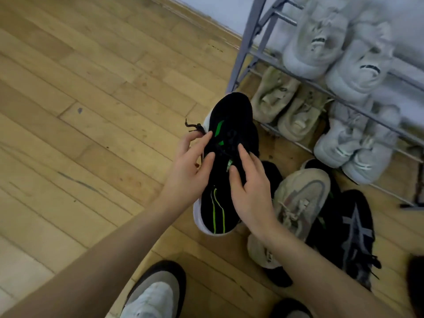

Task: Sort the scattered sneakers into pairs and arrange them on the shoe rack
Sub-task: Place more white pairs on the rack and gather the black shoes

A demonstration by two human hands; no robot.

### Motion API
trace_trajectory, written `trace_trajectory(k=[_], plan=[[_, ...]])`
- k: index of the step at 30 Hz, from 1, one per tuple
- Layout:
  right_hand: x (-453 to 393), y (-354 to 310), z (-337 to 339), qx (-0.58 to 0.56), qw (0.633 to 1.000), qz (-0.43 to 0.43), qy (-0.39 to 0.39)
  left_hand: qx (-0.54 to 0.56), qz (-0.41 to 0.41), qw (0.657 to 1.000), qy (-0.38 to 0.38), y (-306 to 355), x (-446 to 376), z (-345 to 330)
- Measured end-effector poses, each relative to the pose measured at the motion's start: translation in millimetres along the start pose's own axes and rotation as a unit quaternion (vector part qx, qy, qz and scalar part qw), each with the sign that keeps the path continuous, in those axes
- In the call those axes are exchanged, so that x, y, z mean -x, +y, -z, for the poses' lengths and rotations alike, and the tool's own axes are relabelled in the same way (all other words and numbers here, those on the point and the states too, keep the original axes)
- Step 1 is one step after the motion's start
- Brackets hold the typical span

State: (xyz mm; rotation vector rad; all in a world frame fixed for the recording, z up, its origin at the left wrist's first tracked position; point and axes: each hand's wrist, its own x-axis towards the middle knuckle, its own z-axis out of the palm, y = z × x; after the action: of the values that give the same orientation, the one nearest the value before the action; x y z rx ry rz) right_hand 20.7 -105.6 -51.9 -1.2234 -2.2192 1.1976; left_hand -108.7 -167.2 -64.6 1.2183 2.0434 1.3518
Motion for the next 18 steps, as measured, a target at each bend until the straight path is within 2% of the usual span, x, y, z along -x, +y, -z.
trace_trajectory(k=[5, 7, 9, 11, 16, 18], plan=[[15.2, 35.2, 37.9, 0.004, 0.998, -0.057, 0.035, 0.03, 0.005, 0.997, -0.076, 23.6, -5.6, -51.1], [16.3, 53.3, 47.1, 0.065, 0.995, -0.06, 0.036, 0.012, 0.012, 0.995, -0.099, 23.7, -3.8, -68.2], [16.0, 71.3, 54.7, 0.176, 0.981, -0.079, 0.02, -0.055, 0.025, 0.989, -0.134, 16.5, -2.3, -82.6], [16.7, 84.4, 60.1, 0.225, 0.971, -0.086, 0.01, -0.139, 0.041, 0.975, -0.169, 10.3, -0.3, -91.7], [18.7, 86.3, 61.9, 0.215, 0.973, -0.081, -0.005, -0.175, 0.021, 0.972, -0.156, 22.7, -0.3, -85.1], [20.7, 82.0, 66.1, 0.192, 0.978, -0.085, -0.004, -0.198, -0.011, 0.969, -0.147, 30.8, 0.0, -80.5]])
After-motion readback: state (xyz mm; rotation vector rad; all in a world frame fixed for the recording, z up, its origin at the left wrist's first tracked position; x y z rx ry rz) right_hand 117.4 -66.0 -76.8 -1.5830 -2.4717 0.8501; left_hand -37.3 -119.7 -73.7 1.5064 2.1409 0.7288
